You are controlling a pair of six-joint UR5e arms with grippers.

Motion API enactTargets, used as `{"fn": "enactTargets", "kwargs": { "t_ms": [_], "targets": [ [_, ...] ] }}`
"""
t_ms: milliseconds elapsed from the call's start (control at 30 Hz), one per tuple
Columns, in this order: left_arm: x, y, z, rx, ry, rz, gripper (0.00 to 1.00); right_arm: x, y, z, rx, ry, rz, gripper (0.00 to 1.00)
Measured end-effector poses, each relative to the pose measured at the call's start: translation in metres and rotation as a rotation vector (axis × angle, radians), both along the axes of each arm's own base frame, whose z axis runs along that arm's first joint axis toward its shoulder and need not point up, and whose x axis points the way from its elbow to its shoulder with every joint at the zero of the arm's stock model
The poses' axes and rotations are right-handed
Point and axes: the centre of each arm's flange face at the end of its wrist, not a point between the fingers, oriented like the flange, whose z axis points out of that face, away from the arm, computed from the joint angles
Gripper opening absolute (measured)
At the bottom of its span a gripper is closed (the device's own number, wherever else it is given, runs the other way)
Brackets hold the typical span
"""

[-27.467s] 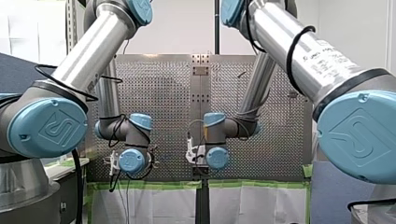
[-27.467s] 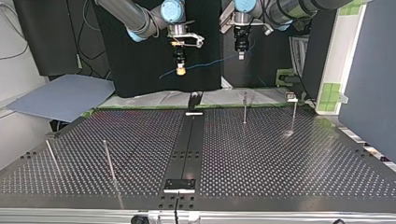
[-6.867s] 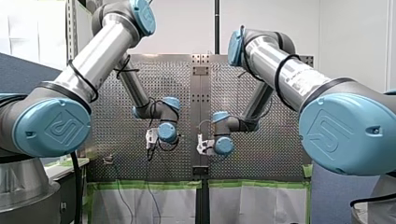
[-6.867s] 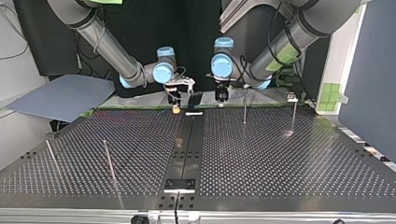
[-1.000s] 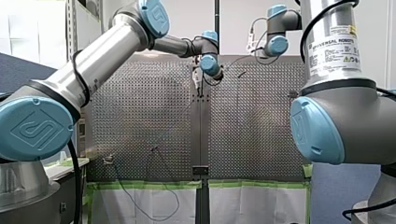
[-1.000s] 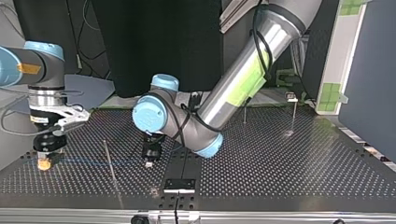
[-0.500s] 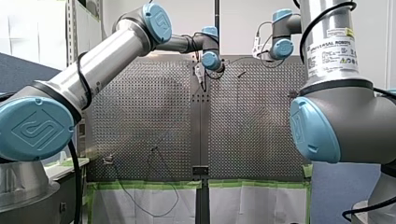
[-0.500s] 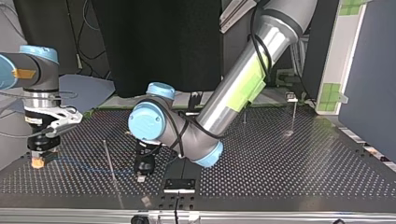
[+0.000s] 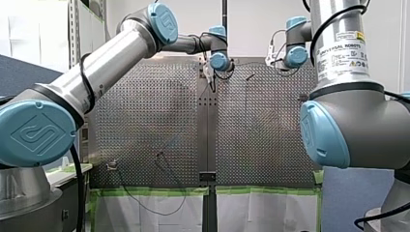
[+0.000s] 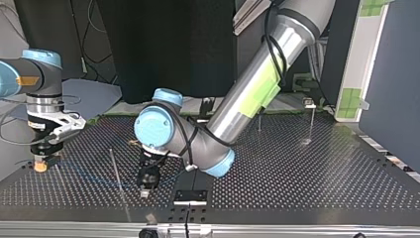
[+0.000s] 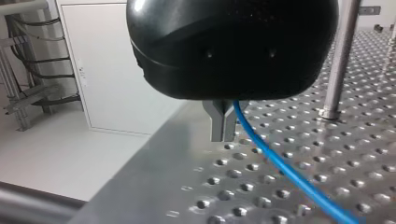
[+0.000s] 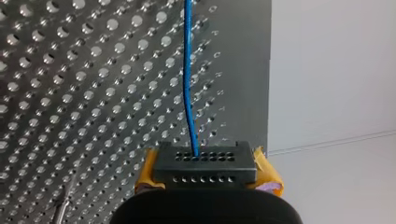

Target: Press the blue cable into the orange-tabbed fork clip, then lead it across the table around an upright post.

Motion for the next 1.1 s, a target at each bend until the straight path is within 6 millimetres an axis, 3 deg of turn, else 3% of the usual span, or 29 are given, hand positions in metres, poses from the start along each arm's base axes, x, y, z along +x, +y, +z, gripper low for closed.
{"fn": "enactTargets", "kwargs": {
  "t_ms": [333,633,900,1100],
  "targets": [
    [0.006,0.0,-0.032,0.008,0.0,0.004,0.0,-0.004,-0.009,-0.032,0.051,0.008,-0.009,0.0],
    [0.0,-0.002,-0.072,0.063,0.052,-0.008,0.0,-0.003,-0.011,-0.055,0.089,0.015,-0.011,0.0],
    [-0.01,-0.002,-0.108,0.127,0.112,-0.018,0.0,-0.004,-0.009,-0.096,0.128,-0.004,-0.014,0.0],
    [-0.013,-0.001,-0.12,0.143,0.131,-0.02,0.0,0.0,-0.01,-0.133,0.156,-0.008,-0.011,0.0]
  ]
}}
